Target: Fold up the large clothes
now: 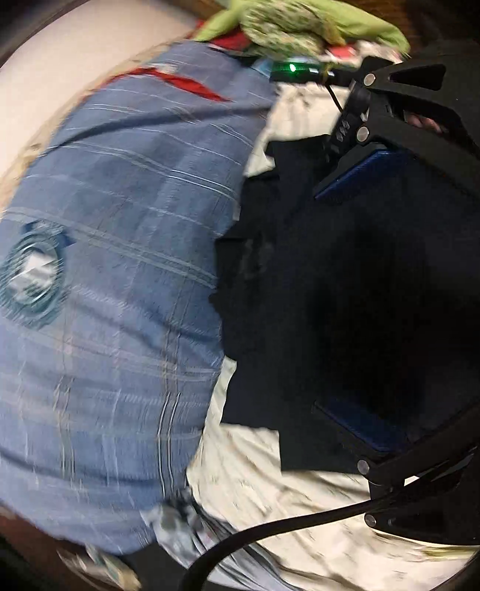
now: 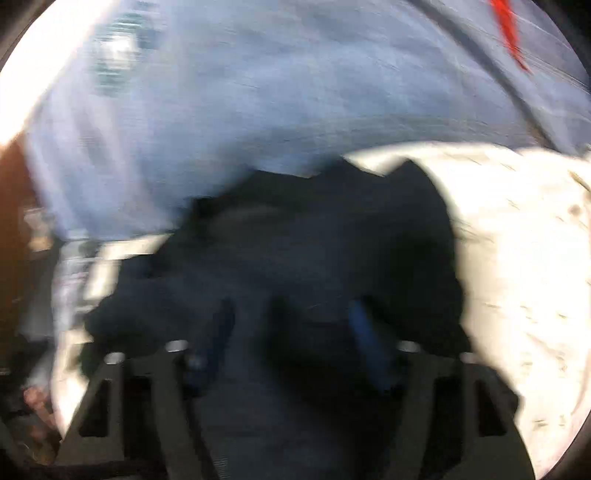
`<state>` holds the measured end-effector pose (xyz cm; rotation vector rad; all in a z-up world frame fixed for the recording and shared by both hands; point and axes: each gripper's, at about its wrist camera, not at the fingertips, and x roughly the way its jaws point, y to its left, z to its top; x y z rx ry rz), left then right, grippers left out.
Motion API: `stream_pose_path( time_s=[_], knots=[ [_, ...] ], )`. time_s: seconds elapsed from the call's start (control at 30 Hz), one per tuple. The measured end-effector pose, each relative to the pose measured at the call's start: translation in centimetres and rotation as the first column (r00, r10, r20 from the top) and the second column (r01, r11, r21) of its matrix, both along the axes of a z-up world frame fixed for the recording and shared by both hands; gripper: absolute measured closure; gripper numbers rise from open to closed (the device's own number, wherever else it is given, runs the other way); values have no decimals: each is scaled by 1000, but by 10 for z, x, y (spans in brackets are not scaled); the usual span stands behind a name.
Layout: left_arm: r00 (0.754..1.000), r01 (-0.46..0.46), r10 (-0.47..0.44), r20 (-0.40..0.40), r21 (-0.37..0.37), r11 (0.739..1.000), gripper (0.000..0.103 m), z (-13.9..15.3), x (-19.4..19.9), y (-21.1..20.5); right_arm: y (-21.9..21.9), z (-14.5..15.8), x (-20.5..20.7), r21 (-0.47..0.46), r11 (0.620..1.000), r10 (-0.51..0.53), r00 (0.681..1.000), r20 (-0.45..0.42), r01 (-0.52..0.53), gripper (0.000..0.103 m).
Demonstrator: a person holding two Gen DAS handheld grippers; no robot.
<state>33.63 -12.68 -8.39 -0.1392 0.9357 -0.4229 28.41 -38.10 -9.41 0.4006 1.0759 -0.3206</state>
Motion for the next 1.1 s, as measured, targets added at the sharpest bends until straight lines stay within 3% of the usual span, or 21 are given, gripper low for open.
stream_pose_path(
  time_s=[0.07, 0.17, 0.27, 0.33, 0.43, 0.53, 0.57, 0.67, 0.7, 0.8, 0.9, 1.0, 1.1],
  knots=[
    [999, 37, -35, -39, 40, 999, 1, -20, 12, -11, -30, -15, -16, -14, 998, -58, 998, -21, 57, 49],
    [995, 25, -5, -101, 202, 979, 2, -61, 32, -21, -61, -20, -38, -41, 991, -132, 991, -30, 130, 48],
    [998, 33, -13, -60, 356, 934, 0, -88, 37, -25, -75, -12, -48, 18, 986, -165, 986, -22, 165, 48],
    [999, 40, -31, -30, 399, 916, 1, -88, 34, -26, -70, 4, -54, 34, 988, -154, 987, 44, 153, 48],
    [1000, -2, -2, 10, 351, 936, 2, -68, 24, -22, -37, 29, -59, 39, 997, -74, 985, 155, 69, 47],
    [999, -9, 0, 38, 239, 971, 1, -53, 6, -14, -4, 33, -55, 10, 1000, 16, 987, 160, -18, 46],
    [999, -9, 0, 36, 233, 972, 1, -53, 3, -15, 8, 33, -53, -17, 999, 46, 987, 152, -44, 46],
    [1000, -9, 4, 17, 306, 952, 1, -71, -1, -18, 30, 28, -49, -97, 990, 111, 988, 111, -100, 46],
    [1000, -2, 3, -5, 340, 940, 0, -83, 2, -17, 30, 23, -49, -113, 987, 122, 989, 84, -112, 46],
    [1000, 1, -5, 11, 335, 942, 0, -91, 2, -9, 23, -4, -46, -129, 982, 136, 990, -33, -139, 45],
    [1000, 15, -15, -2, 336, 942, 0, -89, 3, -8, 12, -13, -55, -136, 980, 138, 989, -47, -143, 44],
    [999, -27, 34, -15, 325, 945, 3, -75, 6, 3, 1, 6, -64, -115, 991, 67, 998, -21, -69, 44],
    [997, -59, 49, 54, 201, 978, 0, -39, 15, 4, -3, 36, -55, -119, 990, 83, 992, 98, -71, 42]
  ],
)
